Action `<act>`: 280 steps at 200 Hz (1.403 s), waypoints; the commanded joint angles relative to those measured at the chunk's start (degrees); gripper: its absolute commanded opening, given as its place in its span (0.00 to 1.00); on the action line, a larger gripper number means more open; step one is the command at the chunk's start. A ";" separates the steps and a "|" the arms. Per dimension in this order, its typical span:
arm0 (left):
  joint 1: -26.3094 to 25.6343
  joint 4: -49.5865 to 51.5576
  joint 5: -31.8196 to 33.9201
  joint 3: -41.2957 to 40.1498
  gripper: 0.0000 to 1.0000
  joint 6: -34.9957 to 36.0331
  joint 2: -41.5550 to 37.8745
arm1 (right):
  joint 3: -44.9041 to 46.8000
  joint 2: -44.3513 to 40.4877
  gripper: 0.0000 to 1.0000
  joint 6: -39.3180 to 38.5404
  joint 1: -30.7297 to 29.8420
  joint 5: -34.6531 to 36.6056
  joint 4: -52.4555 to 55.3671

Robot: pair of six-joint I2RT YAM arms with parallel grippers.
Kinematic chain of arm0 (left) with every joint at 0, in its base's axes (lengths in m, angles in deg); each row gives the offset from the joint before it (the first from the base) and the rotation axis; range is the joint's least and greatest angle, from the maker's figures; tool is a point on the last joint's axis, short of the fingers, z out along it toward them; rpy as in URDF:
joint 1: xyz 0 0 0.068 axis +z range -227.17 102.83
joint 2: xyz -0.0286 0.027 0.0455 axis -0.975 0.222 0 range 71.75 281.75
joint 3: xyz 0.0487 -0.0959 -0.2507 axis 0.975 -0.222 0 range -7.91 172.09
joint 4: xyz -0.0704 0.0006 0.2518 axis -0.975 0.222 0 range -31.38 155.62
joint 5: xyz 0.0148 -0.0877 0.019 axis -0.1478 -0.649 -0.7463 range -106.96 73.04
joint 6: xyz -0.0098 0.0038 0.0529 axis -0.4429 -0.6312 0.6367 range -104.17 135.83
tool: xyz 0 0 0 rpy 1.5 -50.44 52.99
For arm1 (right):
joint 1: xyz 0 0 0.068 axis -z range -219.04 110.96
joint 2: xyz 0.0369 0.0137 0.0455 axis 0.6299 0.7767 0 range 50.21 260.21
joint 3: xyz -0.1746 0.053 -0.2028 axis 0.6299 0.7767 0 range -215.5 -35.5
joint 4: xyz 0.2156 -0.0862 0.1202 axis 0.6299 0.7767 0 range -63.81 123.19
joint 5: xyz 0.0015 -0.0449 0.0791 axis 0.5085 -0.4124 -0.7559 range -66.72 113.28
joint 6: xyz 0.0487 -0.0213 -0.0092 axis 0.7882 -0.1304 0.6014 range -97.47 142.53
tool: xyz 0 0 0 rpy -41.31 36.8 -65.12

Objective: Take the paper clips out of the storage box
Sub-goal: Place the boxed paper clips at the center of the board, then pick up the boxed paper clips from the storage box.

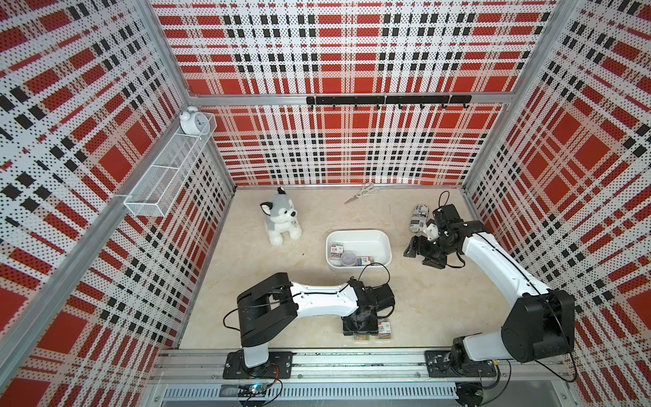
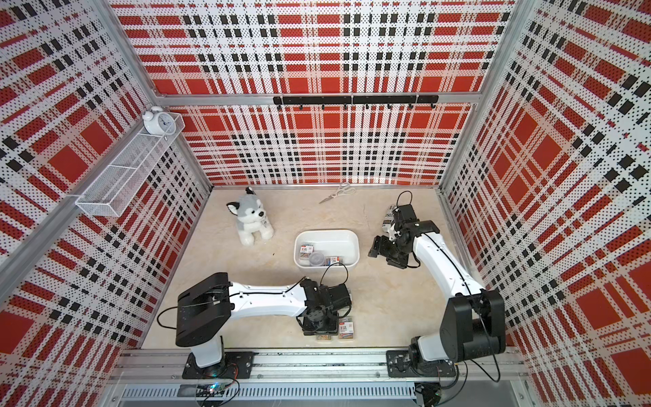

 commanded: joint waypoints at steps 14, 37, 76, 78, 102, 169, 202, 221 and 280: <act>0.48 -0.43 0.64 -1.05 0.65 0.18 0.30 | -1.22 0.10 0.81 0.23 0.18 0.35 -0.19; 0.52 -0.49 0.75 -1.34 0.66 -0.12 -0.01 | -1.22 0.18 0.81 0.32 0.18 0.26 -0.30; 0.35 0.23 1.67 -1.11 0.69 -0.32 -0.88 | -1.60 0.31 0.81 0.32 0.18 0.20 -0.28; 0.35 0.23 1.83 -1.13 0.70 -0.32 -0.93 | -1.64 0.34 0.81 0.32 0.18 0.18 -0.30; 0.24 0.61 2.42 -1.42 0.72 -0.63 -1.80 | -1.79 0.47 0.81 0.41 0.18 0.17 -0.46; 0.11 4.50 7.04 0.42 0.75 -1.21 -5.41 | -3.30 1.63 0.81 0.67 0.18 -0.35 -0.75; 1.34 8.49 9.96 2.49 0.75 -1.44 -10.16 | -4.44 2.44 0.81 0.61 0.18 -0.44 -0.60; 3.10 10.83 12.15 4.80 0.75 -0.66 -13.11 | -4.97 2.81 0.81 0.67 0.18 -0.53 -0.65; 12.53 14.14 17.31 15.70 0.73 3.91 -19.01 | -6.12 3.60 0.80 1.63 0.18 -1.10 -1.42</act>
